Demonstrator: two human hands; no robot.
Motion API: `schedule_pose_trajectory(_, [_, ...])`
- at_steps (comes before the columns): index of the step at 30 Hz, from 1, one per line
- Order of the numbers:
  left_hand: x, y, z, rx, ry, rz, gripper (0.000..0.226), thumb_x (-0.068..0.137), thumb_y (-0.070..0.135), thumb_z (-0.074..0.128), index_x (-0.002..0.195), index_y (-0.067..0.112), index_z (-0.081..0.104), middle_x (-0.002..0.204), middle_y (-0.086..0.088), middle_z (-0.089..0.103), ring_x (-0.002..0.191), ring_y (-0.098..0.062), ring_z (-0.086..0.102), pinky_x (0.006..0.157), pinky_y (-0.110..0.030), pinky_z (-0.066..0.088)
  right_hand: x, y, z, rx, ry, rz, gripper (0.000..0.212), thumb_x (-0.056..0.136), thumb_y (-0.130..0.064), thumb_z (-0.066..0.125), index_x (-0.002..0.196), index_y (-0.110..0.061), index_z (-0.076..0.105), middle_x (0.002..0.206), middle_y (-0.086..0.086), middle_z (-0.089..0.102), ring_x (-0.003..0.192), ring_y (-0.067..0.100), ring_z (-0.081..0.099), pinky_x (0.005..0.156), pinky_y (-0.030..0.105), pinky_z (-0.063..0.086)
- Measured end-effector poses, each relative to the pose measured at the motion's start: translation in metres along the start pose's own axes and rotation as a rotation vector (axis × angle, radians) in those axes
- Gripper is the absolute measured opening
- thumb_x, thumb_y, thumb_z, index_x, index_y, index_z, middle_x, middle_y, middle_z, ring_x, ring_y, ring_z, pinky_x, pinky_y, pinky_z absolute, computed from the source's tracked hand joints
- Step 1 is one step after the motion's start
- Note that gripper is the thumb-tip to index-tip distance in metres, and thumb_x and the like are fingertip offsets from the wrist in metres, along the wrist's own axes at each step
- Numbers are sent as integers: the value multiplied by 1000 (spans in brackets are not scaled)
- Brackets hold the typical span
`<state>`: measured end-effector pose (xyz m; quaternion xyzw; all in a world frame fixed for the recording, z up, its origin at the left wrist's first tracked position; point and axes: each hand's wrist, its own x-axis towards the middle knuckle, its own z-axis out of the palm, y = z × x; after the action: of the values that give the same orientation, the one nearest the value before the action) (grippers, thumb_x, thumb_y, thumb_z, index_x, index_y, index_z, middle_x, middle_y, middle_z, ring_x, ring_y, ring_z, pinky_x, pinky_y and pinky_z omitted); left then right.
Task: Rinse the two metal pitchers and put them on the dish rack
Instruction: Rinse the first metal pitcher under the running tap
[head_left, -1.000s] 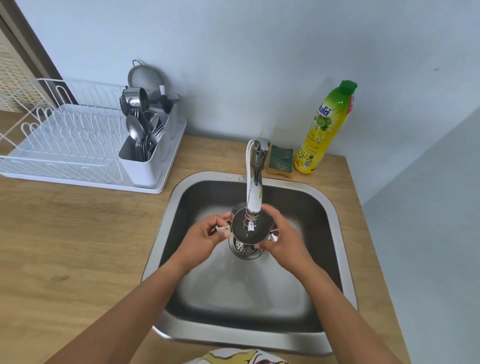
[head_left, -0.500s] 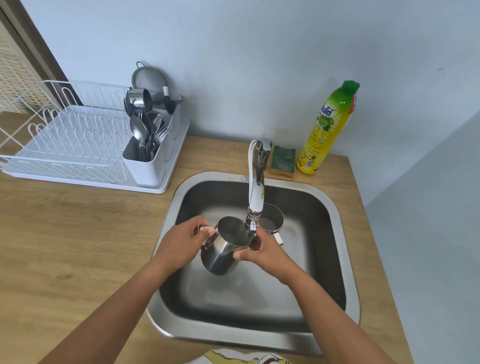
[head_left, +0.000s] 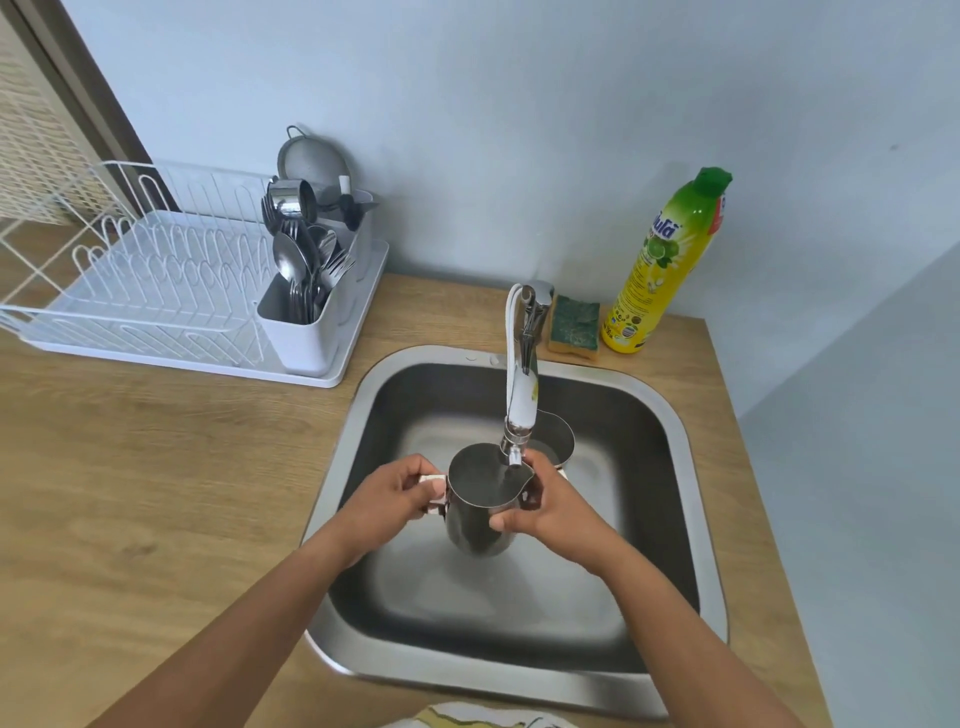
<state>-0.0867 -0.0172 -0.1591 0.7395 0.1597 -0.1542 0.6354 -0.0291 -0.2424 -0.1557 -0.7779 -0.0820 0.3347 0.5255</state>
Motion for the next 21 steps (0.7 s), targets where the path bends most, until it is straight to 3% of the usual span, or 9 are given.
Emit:
schedule_pose_trajectory(4, [3,-2,8,43,-17,-4,12,95,23,62,89,13,63,88,-4,71,84,-14,66,84,-32,54,3,4,-9,0,-12,15,80,69,-14,81,136,-33,43,129,-3,62,123,18,58,110,46,43])
schedule_pose_trajectory(7, [7,-4,7,23,21,15,15,95,20,62,93,5,62,86,-6,70,82,-16,61,85,-36,52,6,5,-4,-9,-4,18,82,69,-14,81,134,-40,38,132,-4,59,125,19,55,110,46,43])
schedule_pose_trajectory(12, [8,-5,13,23,-23,-31,10,97,20,59,93,11,61,89,-5,70,84,-15,64,82,-30,52,7,7,-12,-54,-29,39,77,72,-17,80,136,-35,41,128,-3,62,124,20,56,110,46,43])
schedule_pose_trajectory(15, [10,-6,14,9,-1,-16,11,96,18,60,93,7,62,86,-6,68,83,-17,60,81,-30,49,8,10,-9,-57,-19,50,80,73,-17,79,137,-40,38,133,-5,58,129,20,51,112,47,41])
schedule_pose_trajectory(21, [13,-10,13,24,15,-47,16,97,23,58,96,7,61,95,-12,72,89,-16,66,82,-30,52,13,13,-9,-39,-8,53,73,77,-11,79,138,-29,43,122,-4,65,118,16,60,107,42,47])
